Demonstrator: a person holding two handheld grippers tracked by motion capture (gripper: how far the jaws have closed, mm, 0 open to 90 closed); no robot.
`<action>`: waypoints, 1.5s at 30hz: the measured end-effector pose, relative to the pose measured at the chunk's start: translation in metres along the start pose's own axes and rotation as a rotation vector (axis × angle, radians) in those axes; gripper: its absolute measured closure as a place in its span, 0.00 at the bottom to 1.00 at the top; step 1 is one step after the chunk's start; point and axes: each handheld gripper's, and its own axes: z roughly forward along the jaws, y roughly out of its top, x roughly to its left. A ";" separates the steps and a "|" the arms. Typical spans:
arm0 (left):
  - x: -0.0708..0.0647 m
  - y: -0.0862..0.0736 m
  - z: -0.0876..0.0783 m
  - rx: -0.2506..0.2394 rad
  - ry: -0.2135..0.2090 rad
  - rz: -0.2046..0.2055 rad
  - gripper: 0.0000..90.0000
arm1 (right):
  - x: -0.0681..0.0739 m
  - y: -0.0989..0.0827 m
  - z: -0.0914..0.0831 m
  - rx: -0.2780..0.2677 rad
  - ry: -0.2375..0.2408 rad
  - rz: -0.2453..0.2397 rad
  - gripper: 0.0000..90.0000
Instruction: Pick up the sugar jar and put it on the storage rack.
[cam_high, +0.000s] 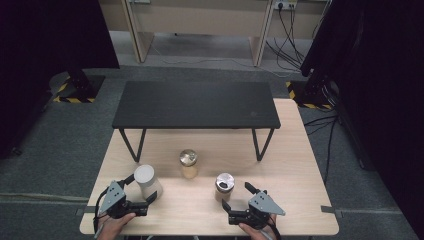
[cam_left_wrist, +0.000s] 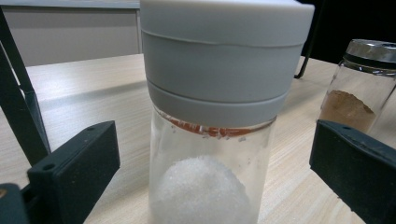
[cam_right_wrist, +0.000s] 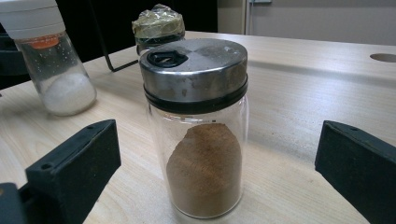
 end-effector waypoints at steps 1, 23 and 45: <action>0.000 0.000 0.000 0.000 0.000 0.000 0.01 | 0.000 0.000 0.000 -0.001 0.000 0.001 0.00; 0.000 0.000 0.001 -0.004 0.008 0.001 0.01 | -0.002 0.000 -0.001 -0.012 -0.007 0.018 0.00; 0.000 0.004 0.004 -0.019 0.013 0.001 0.03 | -0.003 -0.001 0.000 -0.014 -0.007 0.031 0.00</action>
